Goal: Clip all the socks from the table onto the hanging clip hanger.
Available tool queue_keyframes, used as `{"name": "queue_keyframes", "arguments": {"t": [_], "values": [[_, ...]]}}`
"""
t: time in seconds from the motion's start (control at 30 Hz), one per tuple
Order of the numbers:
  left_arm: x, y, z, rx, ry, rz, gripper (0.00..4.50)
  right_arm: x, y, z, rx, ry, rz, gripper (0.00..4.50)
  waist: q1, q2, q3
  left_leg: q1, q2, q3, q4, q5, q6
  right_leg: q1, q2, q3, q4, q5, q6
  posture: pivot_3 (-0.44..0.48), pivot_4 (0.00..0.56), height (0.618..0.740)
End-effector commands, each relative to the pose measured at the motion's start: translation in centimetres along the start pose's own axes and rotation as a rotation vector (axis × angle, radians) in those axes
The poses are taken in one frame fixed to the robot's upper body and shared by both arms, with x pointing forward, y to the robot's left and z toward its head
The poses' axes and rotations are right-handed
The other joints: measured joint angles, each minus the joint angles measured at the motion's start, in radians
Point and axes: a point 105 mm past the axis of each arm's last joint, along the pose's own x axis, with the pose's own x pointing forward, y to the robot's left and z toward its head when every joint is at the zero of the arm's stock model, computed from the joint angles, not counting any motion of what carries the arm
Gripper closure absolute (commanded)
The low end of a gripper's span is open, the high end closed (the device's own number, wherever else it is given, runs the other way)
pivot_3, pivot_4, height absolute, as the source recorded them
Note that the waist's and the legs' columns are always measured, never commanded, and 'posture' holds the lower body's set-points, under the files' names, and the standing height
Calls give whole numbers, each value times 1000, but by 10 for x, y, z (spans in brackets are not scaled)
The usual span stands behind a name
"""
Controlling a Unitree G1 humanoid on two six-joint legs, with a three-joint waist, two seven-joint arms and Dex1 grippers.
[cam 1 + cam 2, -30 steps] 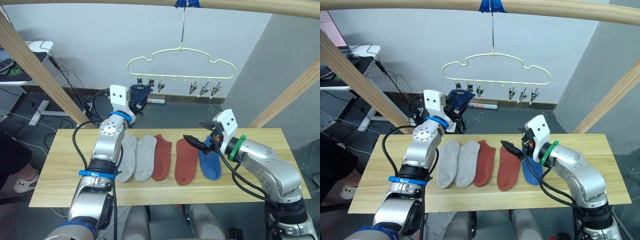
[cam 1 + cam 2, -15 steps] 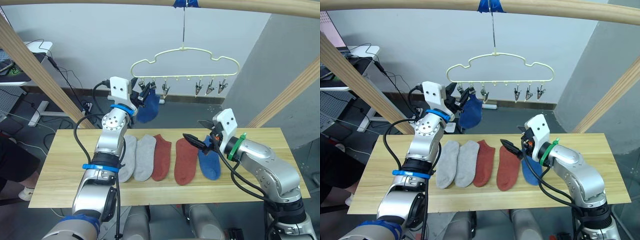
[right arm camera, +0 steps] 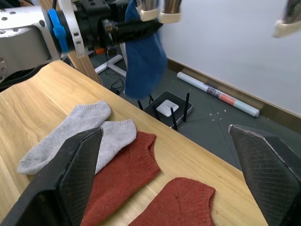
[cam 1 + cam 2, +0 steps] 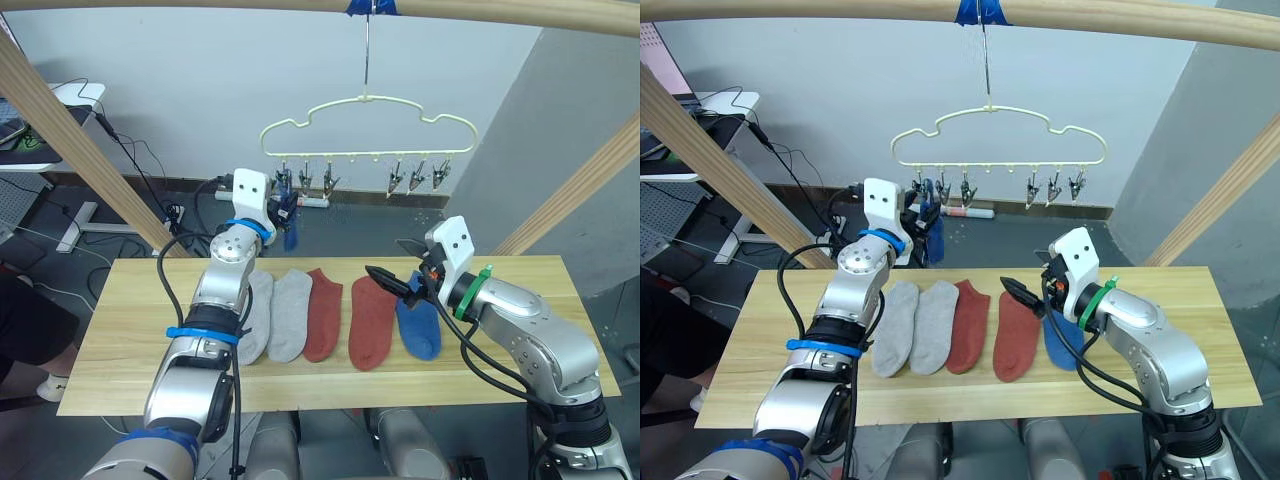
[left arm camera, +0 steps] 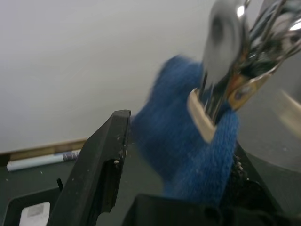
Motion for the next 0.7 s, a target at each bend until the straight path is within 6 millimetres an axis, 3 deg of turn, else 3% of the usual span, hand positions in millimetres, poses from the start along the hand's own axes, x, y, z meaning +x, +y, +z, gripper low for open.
{"name": "queue_keyframes", "arguments": {"t": [0.03,0.2,0.33,0.47,0.7], "values": [[-2,7,15,8,-59,24,2050,-2,-1,13,-26,-52,-4,0,-1,0,0,0,0,0,0,0,0,0,0,0,0,0,0,-145,206,740],[-9,7,18,-13,-80,15,2050,-3,0,12,-26,-50,-3,0,-4,0,0,0,0,0,0,0,0,0,0,0,0,0,0,-146,208,740],[-43,-5,16,-66,-110,-79,2050,-12,0,13,-44,-43,2,0,-14,0,0,0,0,0,0,0,0,0,-1,0,1,0,0,-152,216,740],[-80,1,15,-130,-92,-85,2050,-29,-3,15,-67,-36,17,0,-16,0,0,0,1,0,-1,0,0,-1,-1,0,1,0,0,-151,220,740],[-89,-34,38,-188,-161,-210,2050,-38,-3,24,-69,-79,58,0,-11,0,0,4,0,0,2,3,3,6,0,0,0,2,7,-148,227,740]]}}
